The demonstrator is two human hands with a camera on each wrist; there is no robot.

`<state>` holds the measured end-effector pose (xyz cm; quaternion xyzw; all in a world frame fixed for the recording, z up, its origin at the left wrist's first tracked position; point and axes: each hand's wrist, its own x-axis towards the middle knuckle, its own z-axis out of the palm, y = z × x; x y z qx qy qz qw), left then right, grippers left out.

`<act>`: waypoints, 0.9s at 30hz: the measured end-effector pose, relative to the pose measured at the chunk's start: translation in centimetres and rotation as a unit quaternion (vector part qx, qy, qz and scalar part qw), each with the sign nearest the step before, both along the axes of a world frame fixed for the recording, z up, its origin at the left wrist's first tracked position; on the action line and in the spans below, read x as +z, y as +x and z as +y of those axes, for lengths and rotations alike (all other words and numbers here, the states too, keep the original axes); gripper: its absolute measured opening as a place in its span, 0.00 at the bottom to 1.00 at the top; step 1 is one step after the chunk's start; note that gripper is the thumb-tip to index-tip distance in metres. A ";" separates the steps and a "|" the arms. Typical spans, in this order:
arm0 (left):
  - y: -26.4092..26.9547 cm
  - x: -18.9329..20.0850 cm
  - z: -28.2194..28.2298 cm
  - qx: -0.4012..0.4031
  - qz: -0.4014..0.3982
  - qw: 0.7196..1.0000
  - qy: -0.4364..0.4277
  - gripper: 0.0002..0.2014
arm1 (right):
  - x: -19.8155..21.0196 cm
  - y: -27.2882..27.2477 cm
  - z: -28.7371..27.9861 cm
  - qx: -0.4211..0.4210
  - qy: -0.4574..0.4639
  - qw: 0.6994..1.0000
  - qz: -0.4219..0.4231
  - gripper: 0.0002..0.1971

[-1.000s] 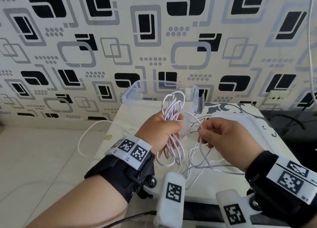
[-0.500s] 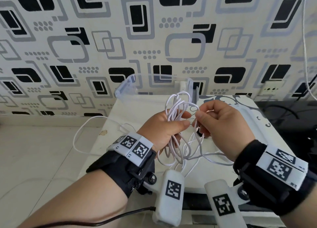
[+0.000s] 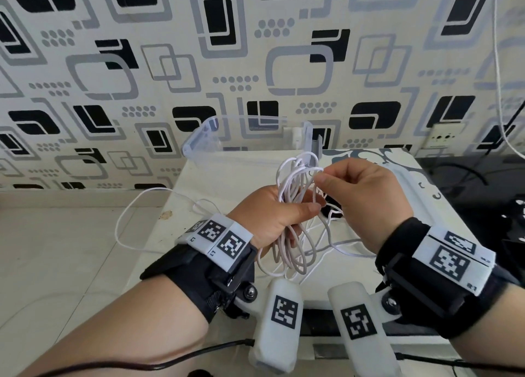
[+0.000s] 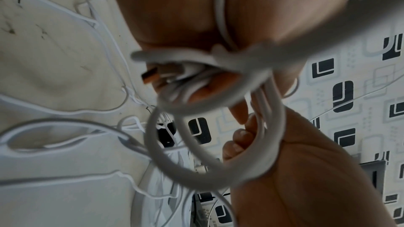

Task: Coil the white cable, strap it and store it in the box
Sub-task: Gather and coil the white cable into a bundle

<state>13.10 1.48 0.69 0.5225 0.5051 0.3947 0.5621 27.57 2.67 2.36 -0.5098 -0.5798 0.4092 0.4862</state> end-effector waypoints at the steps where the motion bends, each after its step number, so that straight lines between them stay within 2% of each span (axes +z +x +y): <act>1: 0.0 0.0 0.0 -0.002 0.004 1.000 0.002 0.13 | 0.0 0.0 0.0 -0.003 0.001 1.000 -0.003 0.07; 2: 0.0 0.1 -0.1 0.006 0.007 1.000 -0.002 0.12 | 0.0 0.0 0.0 -0.003 0.002 1.000 -0.004 0.08; 4: 0.2 0.3 -0.3 0.022 0.008 1.000 -0.007 0.03 | 0.1 -0.1 0.0 0.007 0.004 1.000 -0.007 0.08; 6: 0.2 0.1 -0.1 0.038 0.013 0.999 -0.001 0.13 | 0.1 0.0 0.0 0.020 0.008 1.000 -0.016 0.06; 10: 0.2 0.2 0.1 0.073 -0.024 0.997 0.008 0.08 | -0.3 0.5 0.1 0.026 0.035 0.997 -0.065 0.03; 17: -0.8 1.0 0.2 0.127 -0.155 0.979 0.025 0.17 | -0.4 1.5 0.4 0.017 0.016 0.997 -0.078 0.03; 19: -1.1 1.1 0.4 0.140 -0.188 0.972 0.024 0.15 | -0.6 1.5 0.4 0.029 0.004 0.997 -0.069 0.03; 21: -1.3 1.3 0.7 0.151 -0.232 0.961 0.017 0.11 | -0.7 1.4 0.3 0.056 -0.023 0.997 -0.043 0.03; 24: -1.6 1.6 1.0 0.162 -0.280 0.946 -0.004 0.14 | -1.0 1.2 0.2 0.122 -0.056 0.991 -0.025 0.07; 27: -1.7 2.1 0.9 0.152 -0.307 0.939 -0.019 0.16 | -1.4 0.8 -0.2 0.206 -0.067 0.971 -0.097 0.12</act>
